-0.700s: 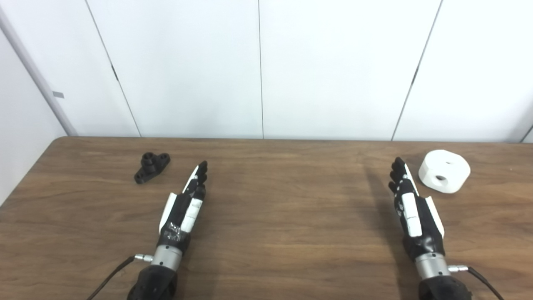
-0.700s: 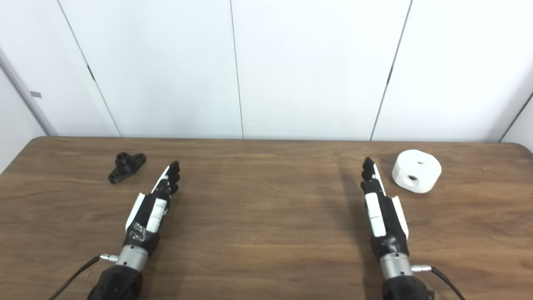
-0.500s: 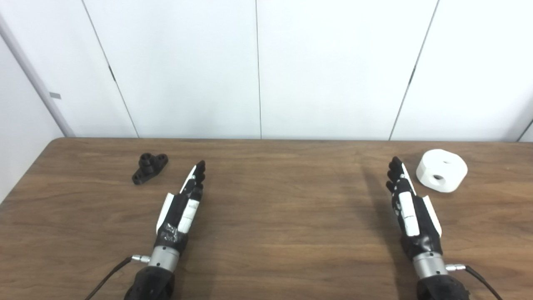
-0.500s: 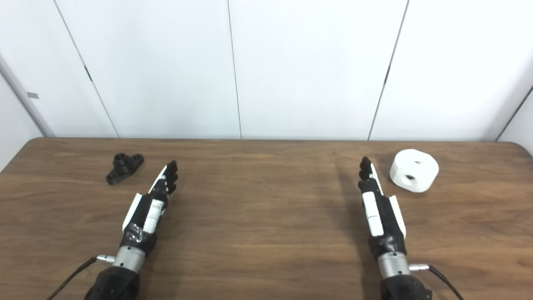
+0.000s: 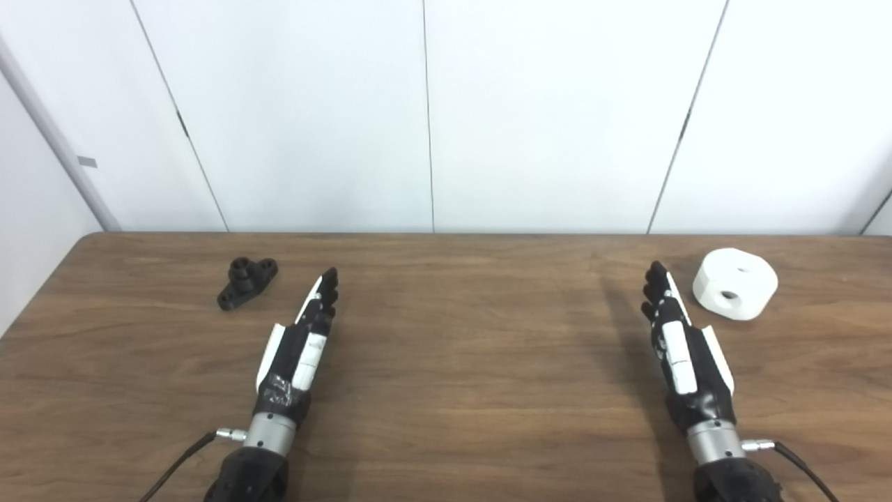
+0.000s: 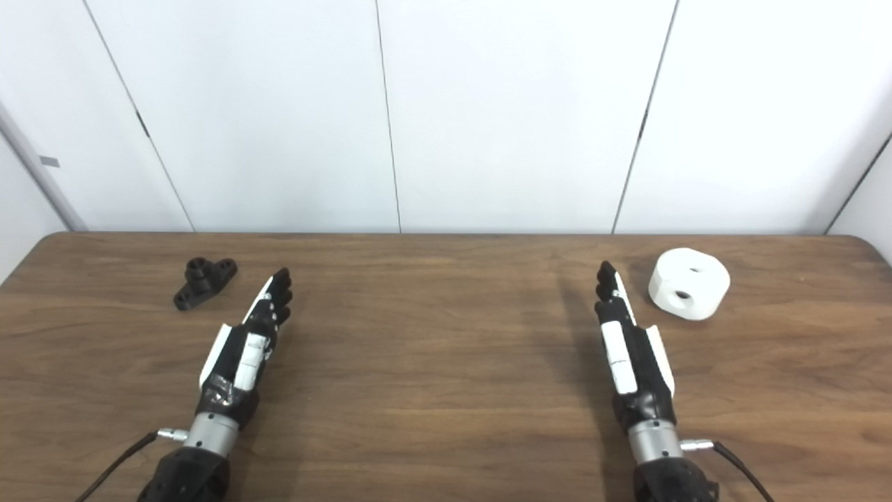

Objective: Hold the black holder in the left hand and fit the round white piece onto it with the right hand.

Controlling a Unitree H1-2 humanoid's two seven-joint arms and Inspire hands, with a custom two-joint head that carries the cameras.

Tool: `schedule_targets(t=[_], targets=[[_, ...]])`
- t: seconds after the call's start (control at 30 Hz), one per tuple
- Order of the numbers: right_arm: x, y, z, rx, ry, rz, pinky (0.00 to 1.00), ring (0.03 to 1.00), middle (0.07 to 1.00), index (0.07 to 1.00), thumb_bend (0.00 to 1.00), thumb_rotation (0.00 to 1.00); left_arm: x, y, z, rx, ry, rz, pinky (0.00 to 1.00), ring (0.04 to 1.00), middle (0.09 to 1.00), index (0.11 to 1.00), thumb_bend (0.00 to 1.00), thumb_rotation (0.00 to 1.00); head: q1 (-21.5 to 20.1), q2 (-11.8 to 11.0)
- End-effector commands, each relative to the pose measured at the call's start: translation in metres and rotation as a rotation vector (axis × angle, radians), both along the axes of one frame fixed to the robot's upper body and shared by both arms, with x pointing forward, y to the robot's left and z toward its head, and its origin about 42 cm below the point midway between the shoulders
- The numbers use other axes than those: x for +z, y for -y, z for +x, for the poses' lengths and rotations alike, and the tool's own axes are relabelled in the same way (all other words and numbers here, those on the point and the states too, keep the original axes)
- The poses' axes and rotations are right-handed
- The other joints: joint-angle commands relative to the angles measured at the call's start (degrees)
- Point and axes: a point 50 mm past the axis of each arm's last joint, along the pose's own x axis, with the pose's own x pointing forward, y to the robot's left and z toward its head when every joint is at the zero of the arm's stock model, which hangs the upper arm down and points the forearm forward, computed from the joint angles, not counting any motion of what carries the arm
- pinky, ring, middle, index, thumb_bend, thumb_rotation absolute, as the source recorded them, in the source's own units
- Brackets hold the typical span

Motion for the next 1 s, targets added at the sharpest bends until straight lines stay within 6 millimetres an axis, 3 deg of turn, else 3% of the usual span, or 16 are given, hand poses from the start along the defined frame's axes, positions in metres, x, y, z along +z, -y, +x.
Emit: schedule_targets(t=[0.0, 0.1, 0.2, 0.47, 0.73, 0.97], targets=[[-0.008, -0.006, -0.003, 0.005, -0.006, 0.014, 1.0, 1.0, 1.0, 1.0, 0.59, 1.0, 0.018, -0.006, 0.003, 0.009, 0.08, 0.065, 0.98, 1.0, 1.0, 0.99, 0.79, 0.73, 0.12, -0.12], [-0.008, -0.006, -0.002, 0.009, -0.006, 0.01, 1.0, 1.0, 1.0, 1.0, 0.61, 1.0, 0.029, -0.013, 0.003, 0.022, 0.104, 0.159, 0.96, 0.989, 0.991, 0.95, 0.81, 0.53, 0.51, -0.12], [-0.008, -0.007, -0.002, 0.008, -0.005, 0.014, 1.0, 1.0, 1.0, 1.0, 0.61, 1.0, 0.041, -0.024, 0.001, 0.025, 0.153, 0.238, 0.92, 0.946, 0.939, 0.898, 0.8, 0.39, 0.93, -0.07], [-0.01, -0.005, 0.001, 0.011, 0.02, -0.003, 1.0, 1.0, 1.0, 1.0, 0.6, 1.0, 0.077, -0.056, -0.012, 0.187, 0.386, 0.579, 0.79, 0.825, 0.805, 0.742, 0.89, 0.21, 4.39, -0.47], [-0.01, 0.002, 0.002, 0.022, 0.007, 0.007, 1.0, 1.0, 1.0, 1.0, 0.57, 1.0, 0.082, -0.088, -0.019, 0.367, 0.558, 0.721, 0.67, 0.759, 0.752, 0.708, 0.92, 0.16, 6.98, -0.8], [-0.011, 0.007, 0.004, 0.033, 0.001, 0.015, 1.0, 1.0, 1.0, 1.0, 0.53, 1.0, 0.083, -0.116, -0.023, 0.538, 0.583, 0.772, 0.7, 0.788, 0.773, 0.724, 0.89, 0.18, 10.45, -1.25]])
